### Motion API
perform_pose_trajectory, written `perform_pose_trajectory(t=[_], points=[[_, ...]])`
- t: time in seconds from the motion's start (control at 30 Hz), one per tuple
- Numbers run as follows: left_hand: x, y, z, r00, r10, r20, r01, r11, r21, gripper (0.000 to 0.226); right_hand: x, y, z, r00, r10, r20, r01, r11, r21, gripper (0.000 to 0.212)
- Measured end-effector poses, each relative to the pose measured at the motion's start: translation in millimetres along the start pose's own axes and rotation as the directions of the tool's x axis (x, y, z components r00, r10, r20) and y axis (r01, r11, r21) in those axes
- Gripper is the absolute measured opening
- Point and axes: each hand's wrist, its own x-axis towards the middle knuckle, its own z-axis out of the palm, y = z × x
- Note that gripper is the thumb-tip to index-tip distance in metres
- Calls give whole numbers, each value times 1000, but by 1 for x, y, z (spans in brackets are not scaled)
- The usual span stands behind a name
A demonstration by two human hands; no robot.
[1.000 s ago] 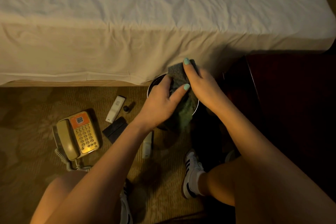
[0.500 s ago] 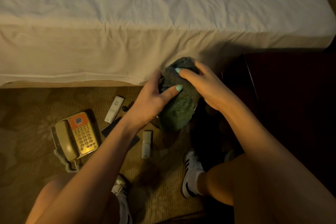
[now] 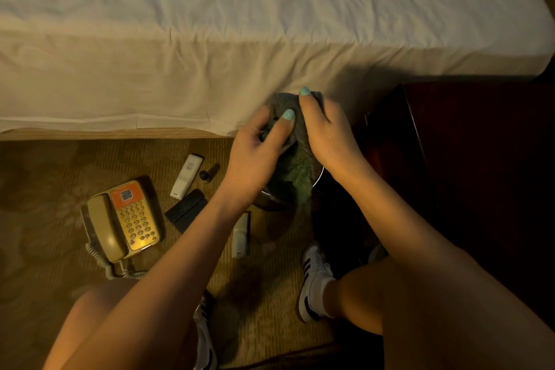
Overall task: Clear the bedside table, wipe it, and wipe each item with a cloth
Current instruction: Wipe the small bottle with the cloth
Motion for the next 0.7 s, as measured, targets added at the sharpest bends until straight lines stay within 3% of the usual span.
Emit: perform_pose_trajectory(t=[0.1,0.23,0.33,0.43,0.53,0.7], points=[[1,1,-3,999,-47,-10,46,995,-88,26,0,-1,4,996,83,27,-87,983,164,28],[3,-3,-9,992,-115,45,123,959,-255,22,5,0,1,926,272,262,-369,797,478,22],[4,-2,-11,980,-167,104,196,890,-412,11,7,1,-2,889,288,358,-446,722,528,25],[6,1,-11,971,-205,121,237,870,-432,12,8,-1,-7,857,302,417,-499,686,530,20],[7,1,-10,972,-216,94,236,885,-402,22,9,-3,-8,860,326,393,-497,712,497,18],[7,-2,-8,952,-305,-15,287,911,-295,44,3,3,-2,937,315,149,-348,837,423,13]])
